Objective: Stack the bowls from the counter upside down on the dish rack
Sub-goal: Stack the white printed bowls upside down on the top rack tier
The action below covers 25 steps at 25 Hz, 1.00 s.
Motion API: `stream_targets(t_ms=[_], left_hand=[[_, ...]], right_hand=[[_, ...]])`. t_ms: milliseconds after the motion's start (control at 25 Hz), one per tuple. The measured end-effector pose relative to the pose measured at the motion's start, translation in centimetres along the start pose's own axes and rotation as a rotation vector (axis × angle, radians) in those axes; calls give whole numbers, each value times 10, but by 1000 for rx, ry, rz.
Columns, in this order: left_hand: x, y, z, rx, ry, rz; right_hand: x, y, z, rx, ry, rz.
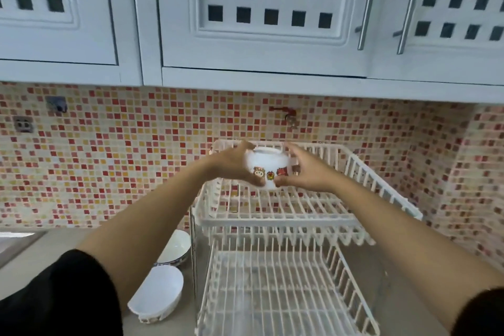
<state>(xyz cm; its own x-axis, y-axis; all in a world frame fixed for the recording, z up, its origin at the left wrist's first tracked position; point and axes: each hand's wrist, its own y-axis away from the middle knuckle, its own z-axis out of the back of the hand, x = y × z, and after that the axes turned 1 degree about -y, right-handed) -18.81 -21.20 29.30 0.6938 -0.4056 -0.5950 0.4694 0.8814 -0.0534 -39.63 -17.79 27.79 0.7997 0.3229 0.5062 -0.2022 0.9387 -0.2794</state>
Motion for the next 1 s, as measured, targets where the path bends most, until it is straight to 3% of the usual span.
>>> stream_targets(t_ms=[160,360,600,760,920,1000], left_hand=[[16,-24,-18,9,-158,94],[30,-30,-38,111,-322,195],[35,-16,-7,82,-343,265],[15,-16,-12,121,-409,261],[-8,-1,20,-134,-326,76],[5,23,45,-294,-321,91]], right_hand=[[-13,-27,-18,175,141,-29],[-24,-36,-37,275,266,-42],[12,-46,-38,274,286,-6],[0,-43,-30,305,312,-83],[22,-49,-11,179,323,-41],[61,-57,-22,102,273,56]])
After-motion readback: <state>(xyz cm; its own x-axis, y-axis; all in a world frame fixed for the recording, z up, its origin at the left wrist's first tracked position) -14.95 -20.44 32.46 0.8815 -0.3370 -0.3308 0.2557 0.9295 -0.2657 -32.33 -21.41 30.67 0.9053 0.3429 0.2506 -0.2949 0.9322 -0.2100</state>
